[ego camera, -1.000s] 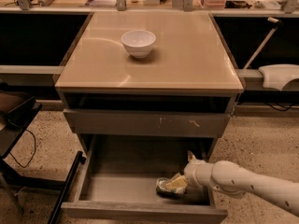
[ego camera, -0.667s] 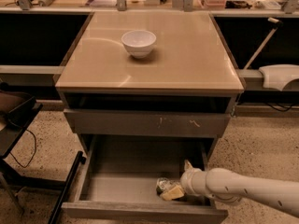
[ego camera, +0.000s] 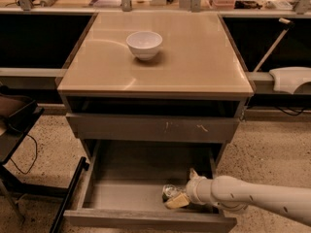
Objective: Pick 7up can from middle drawer and place on counter
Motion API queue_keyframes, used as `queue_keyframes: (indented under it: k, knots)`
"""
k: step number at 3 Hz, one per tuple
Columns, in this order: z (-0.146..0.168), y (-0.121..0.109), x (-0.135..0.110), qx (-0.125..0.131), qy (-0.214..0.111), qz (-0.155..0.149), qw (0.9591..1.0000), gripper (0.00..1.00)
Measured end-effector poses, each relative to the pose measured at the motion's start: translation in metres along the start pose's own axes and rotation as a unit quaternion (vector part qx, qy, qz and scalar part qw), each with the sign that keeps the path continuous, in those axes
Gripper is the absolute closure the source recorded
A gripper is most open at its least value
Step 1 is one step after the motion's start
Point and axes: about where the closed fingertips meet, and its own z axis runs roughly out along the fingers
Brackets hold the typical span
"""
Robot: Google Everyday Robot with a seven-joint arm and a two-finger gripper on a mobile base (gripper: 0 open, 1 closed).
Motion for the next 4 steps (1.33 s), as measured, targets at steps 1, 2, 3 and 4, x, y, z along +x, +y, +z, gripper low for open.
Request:
queue_keyframes:
  k: [1, 2, 3, 4]
  knots:
    - [0.0143, 0.0019, 0.0113, -0.002, 0.007, 0.008, 0.9999, 0.0]
    - [0.0146, 0.0021, 0.0116, -0.002, 0.007, 0.009, 0.9999, 0.13]
    - [0.0147, 0.0022, 0.0115, -0.002, 0.007, 0.009, 0.9999, 0.27]
    - [0.0147, 0.0022, 0.0115, -0.002, 0.007, 0.009, 0.9999, 0.49]
